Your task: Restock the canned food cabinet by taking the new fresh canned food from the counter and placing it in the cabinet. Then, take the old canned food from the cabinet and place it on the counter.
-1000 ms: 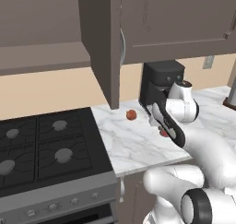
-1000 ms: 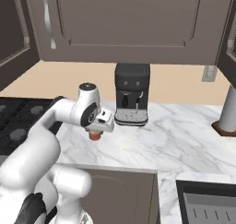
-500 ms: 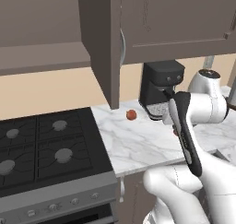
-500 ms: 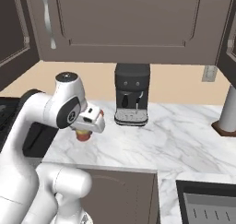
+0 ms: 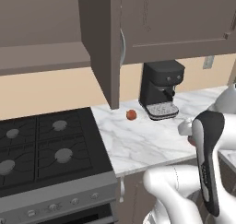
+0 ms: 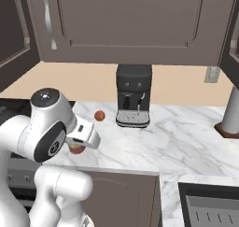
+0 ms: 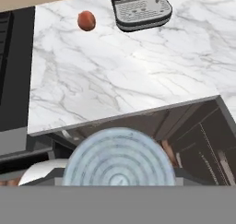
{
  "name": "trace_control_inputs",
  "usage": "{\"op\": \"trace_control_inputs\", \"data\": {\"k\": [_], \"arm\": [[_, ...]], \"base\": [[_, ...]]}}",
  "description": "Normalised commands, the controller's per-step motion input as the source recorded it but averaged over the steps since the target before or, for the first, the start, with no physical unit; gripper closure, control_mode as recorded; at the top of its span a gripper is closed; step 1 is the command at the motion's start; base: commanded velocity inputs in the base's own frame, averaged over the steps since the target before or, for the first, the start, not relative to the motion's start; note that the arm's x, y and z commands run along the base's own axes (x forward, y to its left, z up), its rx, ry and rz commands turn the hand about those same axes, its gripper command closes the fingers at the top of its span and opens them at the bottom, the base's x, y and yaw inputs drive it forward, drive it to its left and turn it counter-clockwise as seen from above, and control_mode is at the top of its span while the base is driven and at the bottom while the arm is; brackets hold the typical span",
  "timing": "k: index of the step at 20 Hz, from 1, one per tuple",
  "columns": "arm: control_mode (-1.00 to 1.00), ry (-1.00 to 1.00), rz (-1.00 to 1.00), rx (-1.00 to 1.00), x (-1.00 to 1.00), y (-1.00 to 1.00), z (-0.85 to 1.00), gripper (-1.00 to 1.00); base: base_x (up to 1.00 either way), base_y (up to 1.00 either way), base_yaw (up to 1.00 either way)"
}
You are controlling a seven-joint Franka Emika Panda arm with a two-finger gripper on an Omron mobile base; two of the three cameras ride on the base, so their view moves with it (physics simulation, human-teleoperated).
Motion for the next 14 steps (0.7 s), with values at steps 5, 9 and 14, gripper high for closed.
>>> {"op": "trace_control_inputs", "data": {"k": [5, 9, 14], "arm": [[-1.00, 0.00, 0.00, 0.00, 0.00, 0.00, 0.00, 1.00], [1.00, 0.00, 0.00, 0.00, -0.27, 0.00, 0.00, 1.00], [1.00, 0.00, 0.00, 0.00, 0.00, 0.00, 0.00, 1.00]], "base": [[0.00, 0.00, 0.00], [-0.15, 0.00, 0.00], [-0.72, 0.00, 0.00]]}}
